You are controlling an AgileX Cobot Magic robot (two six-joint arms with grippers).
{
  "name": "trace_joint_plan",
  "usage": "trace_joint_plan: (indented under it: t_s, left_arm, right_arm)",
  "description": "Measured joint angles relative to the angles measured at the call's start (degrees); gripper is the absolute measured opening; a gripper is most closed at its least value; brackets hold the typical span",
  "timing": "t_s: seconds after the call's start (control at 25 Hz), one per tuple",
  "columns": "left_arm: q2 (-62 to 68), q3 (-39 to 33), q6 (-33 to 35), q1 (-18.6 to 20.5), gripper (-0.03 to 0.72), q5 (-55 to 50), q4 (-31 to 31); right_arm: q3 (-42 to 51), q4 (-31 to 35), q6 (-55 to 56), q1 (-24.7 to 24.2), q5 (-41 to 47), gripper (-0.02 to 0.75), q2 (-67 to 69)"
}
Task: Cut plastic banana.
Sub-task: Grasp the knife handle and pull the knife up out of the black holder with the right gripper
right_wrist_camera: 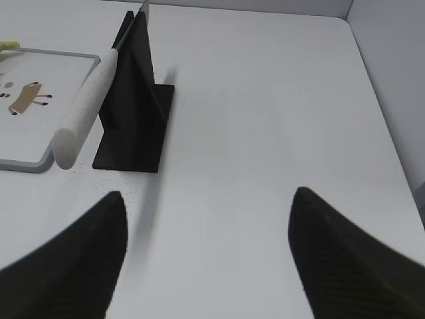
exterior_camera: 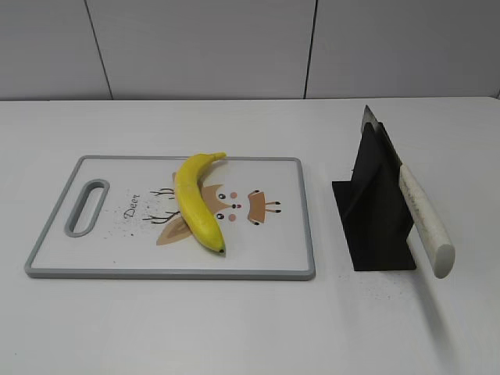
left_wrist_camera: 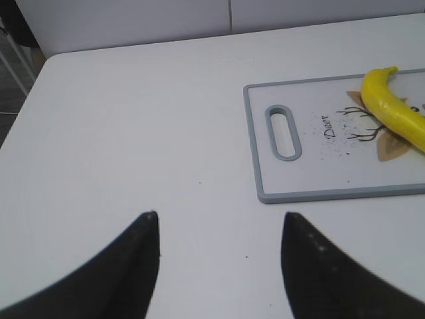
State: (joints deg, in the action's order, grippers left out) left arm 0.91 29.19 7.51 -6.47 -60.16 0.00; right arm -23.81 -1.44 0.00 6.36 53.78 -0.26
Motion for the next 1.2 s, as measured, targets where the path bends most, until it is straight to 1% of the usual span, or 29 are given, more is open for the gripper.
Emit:
trace_joint_plan:
  t_s: [1.2]
  left_arm:
    - [0.0,0.0,0.0,0.0,0.548,0.0,0.0]
  right_arm:
    - [0.0,0.0,0.0,0.0,0.0,0.591,0.0]
